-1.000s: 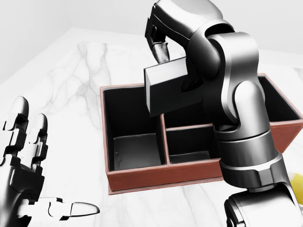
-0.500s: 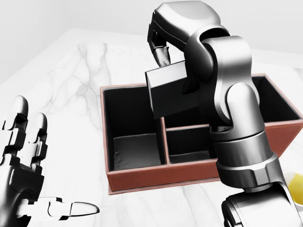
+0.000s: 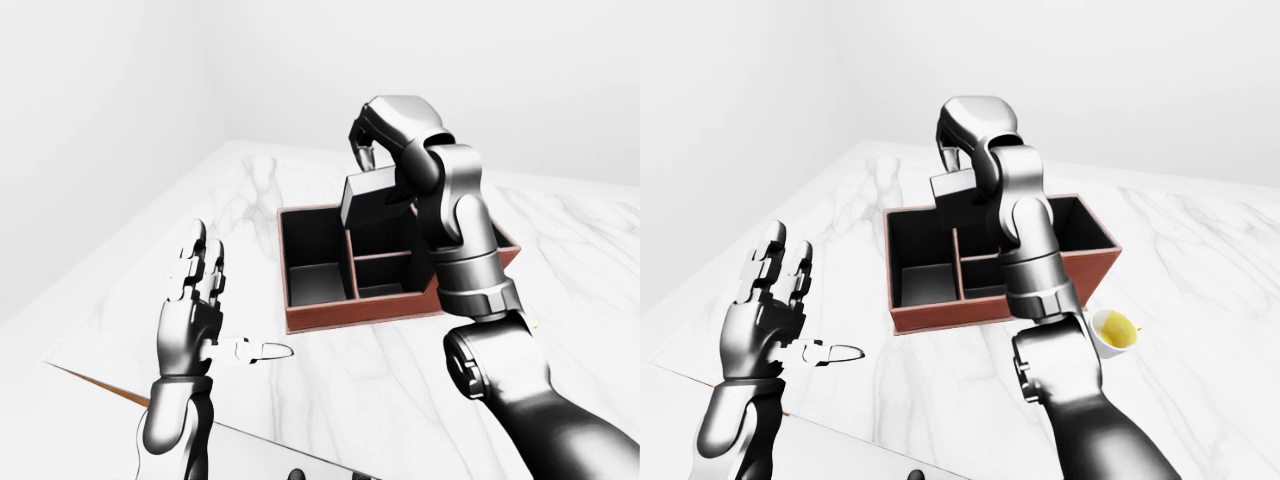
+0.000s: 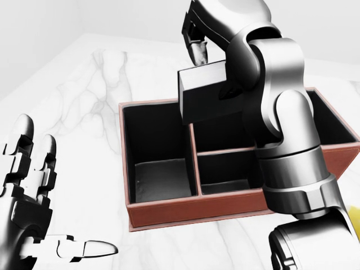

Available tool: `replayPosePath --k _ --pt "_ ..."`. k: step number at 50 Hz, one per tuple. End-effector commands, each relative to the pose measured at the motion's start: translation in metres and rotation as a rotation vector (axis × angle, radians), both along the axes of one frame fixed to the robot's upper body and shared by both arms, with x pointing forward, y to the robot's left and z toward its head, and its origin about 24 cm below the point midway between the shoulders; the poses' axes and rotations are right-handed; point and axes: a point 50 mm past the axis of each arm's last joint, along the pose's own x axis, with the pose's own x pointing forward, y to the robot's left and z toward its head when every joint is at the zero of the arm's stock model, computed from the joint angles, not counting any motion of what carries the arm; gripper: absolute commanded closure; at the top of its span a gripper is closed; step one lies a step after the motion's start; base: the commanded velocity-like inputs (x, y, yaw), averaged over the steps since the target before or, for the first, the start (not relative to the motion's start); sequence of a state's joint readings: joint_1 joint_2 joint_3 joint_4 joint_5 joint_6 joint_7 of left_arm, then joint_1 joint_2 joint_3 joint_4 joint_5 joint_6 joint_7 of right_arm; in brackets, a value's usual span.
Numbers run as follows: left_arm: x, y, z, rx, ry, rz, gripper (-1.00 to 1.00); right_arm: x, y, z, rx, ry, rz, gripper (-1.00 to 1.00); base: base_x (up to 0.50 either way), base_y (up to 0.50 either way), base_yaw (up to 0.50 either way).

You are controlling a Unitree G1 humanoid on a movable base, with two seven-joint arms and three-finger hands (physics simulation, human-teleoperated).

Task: Pick up the book and place it in the front compartment of the caddy.

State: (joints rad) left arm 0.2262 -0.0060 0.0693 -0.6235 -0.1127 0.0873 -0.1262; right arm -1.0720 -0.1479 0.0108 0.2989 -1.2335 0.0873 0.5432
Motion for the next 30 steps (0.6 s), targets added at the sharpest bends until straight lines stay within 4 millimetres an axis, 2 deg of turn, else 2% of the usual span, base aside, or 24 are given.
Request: replayPosePath --k 1,18,30 --pt "0.001 0.000 -0.001 0.000 0.005 -0.001 -1.00 0.002 -0.002 0.007 0.022 -0.080 -0.015 1.00 0.00 0.00 0.00" --pt "-0.001 0.000 0.001 0.001 -0.006 -0.001 -1.00 0.006 0.003 -0.007 0.016 -0.109 -0.031 1.00 0.00 0.00 0.00" --pt "-0.002 0.001 0.003 -0.001 -0.016 0.002 -1.00 0.010 -0.006 -0.008 0.011 -0.114 -0.063 1.00 0.00 0.00 0.00"
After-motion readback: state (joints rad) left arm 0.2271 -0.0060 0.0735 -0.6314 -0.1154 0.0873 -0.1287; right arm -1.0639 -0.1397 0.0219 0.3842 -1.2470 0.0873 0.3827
